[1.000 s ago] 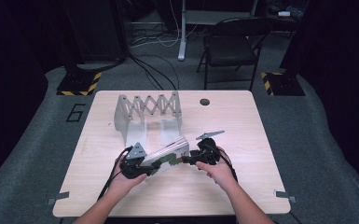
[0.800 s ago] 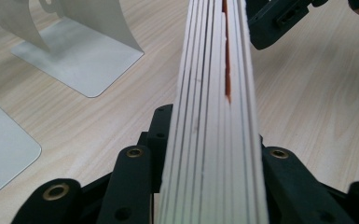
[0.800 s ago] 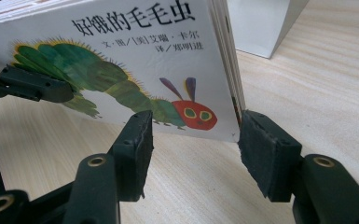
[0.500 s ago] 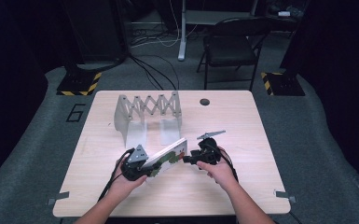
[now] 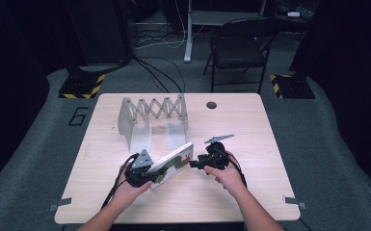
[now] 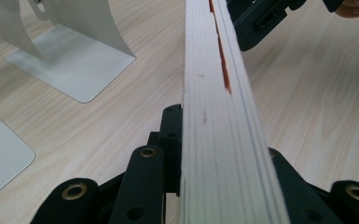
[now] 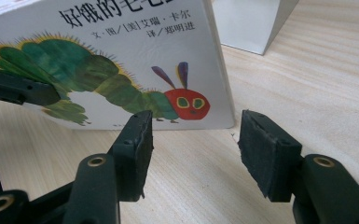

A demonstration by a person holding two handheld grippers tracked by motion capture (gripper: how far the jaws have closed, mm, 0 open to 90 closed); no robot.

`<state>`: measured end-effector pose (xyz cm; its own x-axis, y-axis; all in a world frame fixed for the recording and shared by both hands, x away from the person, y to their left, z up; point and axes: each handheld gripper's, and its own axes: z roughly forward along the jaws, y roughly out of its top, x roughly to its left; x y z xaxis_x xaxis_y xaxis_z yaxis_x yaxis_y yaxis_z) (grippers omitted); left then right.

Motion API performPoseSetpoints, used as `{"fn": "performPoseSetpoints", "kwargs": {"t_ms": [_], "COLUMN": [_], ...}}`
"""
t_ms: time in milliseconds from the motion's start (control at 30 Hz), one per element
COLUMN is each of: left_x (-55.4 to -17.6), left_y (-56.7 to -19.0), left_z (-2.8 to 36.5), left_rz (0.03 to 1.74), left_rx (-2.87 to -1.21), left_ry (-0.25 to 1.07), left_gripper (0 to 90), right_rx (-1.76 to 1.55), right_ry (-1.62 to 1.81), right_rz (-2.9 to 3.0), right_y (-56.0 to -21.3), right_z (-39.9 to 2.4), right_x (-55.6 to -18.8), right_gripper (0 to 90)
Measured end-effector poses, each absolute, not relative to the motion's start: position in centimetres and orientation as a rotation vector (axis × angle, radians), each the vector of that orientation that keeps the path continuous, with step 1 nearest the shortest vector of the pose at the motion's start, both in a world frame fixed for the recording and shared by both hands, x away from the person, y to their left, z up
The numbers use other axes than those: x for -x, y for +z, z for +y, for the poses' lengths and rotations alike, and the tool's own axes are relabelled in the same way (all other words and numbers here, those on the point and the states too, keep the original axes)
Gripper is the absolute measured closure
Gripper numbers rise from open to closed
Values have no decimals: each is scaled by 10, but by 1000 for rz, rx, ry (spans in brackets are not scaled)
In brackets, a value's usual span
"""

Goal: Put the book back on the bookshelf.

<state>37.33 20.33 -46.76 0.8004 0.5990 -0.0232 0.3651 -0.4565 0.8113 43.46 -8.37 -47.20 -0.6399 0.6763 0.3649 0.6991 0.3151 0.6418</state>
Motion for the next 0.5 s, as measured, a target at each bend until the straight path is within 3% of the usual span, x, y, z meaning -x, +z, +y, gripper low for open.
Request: {"fn": "performPoseSetpoints", "kwargs": {"t_ms": [500], "left_x": [-370], "left_y": [-456], "left_z": [218], "left_rz": [729], "left_rx": [-2066], "left_ry": [360], "left_gripper": [754], "right_rx": [1325], "right_ry": [-1255], "right_rz": [-2522], "right_y": [-472], "right_z": [-84], "right_x": [-435], "right_gripper": [444]}}
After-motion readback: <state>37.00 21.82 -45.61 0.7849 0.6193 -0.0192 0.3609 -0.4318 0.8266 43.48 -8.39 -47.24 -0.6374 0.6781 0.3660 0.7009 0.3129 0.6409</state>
